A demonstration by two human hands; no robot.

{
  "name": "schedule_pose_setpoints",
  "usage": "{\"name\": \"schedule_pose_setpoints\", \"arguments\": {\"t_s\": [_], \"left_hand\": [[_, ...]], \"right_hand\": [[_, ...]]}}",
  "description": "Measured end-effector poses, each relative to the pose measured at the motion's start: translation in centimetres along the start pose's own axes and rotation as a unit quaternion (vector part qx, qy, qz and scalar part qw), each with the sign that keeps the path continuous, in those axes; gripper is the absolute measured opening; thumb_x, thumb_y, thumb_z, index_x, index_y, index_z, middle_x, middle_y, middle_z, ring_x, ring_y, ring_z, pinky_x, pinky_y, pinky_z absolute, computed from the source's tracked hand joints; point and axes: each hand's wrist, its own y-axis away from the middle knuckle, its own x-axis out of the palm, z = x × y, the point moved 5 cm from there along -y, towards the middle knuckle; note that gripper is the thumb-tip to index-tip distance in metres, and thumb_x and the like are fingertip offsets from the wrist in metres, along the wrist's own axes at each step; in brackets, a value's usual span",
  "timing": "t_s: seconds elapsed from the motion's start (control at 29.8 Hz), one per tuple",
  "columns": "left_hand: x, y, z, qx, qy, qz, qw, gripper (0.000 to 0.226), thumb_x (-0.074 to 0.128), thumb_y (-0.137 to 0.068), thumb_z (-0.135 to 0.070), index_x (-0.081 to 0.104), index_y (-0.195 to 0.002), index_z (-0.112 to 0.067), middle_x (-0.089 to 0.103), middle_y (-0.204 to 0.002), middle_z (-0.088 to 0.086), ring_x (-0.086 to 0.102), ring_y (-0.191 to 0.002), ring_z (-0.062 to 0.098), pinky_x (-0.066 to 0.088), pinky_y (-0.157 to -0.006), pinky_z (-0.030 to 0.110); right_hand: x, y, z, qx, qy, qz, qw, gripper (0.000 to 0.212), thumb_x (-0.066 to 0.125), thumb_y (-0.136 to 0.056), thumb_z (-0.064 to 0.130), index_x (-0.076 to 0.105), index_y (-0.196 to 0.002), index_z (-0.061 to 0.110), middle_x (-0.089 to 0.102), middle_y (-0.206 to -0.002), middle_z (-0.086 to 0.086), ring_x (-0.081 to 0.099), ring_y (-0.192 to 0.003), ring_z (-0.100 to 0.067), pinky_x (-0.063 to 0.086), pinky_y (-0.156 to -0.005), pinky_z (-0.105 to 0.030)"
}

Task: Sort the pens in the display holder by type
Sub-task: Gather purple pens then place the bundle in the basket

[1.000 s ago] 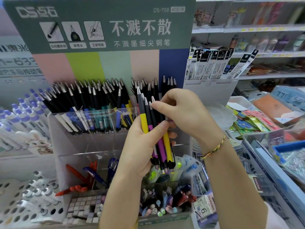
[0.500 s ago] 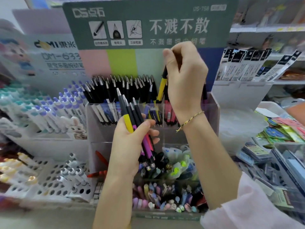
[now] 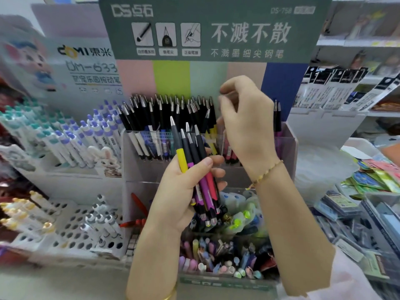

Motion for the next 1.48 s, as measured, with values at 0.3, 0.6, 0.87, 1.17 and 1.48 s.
{"name": "schedule_pose_setpoints", "arguments": {"t_s": [0.3,0.6,0.87,1.17,1.48], "left_hand": [[0.9,0.0,0.1,0.042,-0.119,0.033,0.991,0.006,0.05,-0.095,-0.001,0.048,-0.1,-0.003,0.063,-0.071,0.003,0.058,-0.061,0.016,0.054,-0.061,0.033],[0.1,0.2,0.5,-0.008,-0.132,0.023,0.991,0.016,0.051,-0.094,0.001,0.053,-0.11,-0.002,0.063,-0.073,0.005,0.057,-0.059,0.017,0.052,-0.057,0.031],[-0.9,0.0,-0.2,-0.002,-0.013,-0.049,0.999,0.002,0.047,-0.098,-0.009,0.047,-0.099,-0.007,0.059,-0.069,0.005,0.061,-0.054,0.018,0.056,-0.052,0.032],[-1.0,-0.1,0.1,-0.009,0.027,-0.022,0.999,0.012,0.046,-0.091,0.005,0.051,-0.092,-0.006,0.058,-0.075,0.003,0.052,-0.059,0.012,0.048,-0.051,0.025],[0.3,0.1,0.2,-0.019,0.068,0.08,0.994,0.014,0.059,-0.084,-0.004,0.056,-0.098,-0.001,0.065,-0.081,0.008,0.065,-0.075,0.02,0.055,-0.064,0.03]], "right_hand": [[1.6,1.3,1.9,0.024,0.036,0.245,0.969,0.035,0.064,-0.081,0.049,0.068,-0.081,0.014,0.061,-0.082,-0.001,0.053,-0.078,-0.009,0.046,-0.072,-0.03],[-0.9,-1.6,0.8,0.093,-0.252,-0.041,0.962,0.039,0.067,-0.086,0.021,0.059,-0.071,-0.014,0.05,-0.058,-0.019,0.043,-0.051,-0.024,0.037,-0.052,-0.031],[-2.1,-1.0,1.3,-0.062,-0.05,-0.23,0.97,0.024,0.061,-0.089,0.017,0.061,-0.071,0.001,0.051,-0.071,-0.003,0.04,-0.065,-0.004,0.031,-0.066,-0.004],[2.9,-1.0,-0.3,0.013,0.112,0.056,0.992,0.019,0.057,-0.093,0.02,0.053,-0.096,0.002,0.066,-0.086,-0.014,0.061,-0.081,-0.038,0.048,-0.073,-0.043],[0.1,0.2,0.5,-0.005,0.034,-0.01,0.999,0.014,0.053,-0.092,0.013,0.059,-0.101,0.004,0.063,-0.089,-0.007,0.063,-0.076,-0.026,0.049,-0.073,-0.037]]}}
